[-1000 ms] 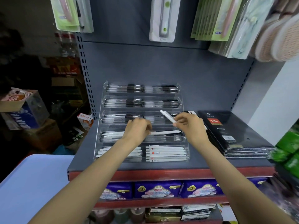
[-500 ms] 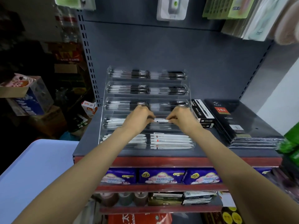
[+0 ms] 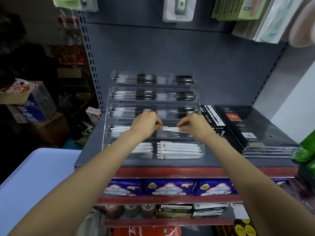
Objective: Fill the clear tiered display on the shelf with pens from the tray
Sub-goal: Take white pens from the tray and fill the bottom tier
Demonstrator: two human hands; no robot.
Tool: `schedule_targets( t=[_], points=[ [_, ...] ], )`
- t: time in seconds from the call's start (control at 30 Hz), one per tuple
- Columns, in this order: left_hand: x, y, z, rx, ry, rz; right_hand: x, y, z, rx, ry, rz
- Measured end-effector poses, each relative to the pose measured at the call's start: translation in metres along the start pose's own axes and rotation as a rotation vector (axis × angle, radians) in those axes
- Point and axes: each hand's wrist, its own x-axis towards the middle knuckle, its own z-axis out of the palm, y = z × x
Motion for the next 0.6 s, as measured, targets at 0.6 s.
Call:
schedule_targets(
  t=[0.6],
  points=[
    [-0.0001, 0.0005, -0.0088, 0.009, -0.104, -0.016, 0.0044, -0.0025, -0.0086, -0.070, -0.088, -0.006]
  ],
)
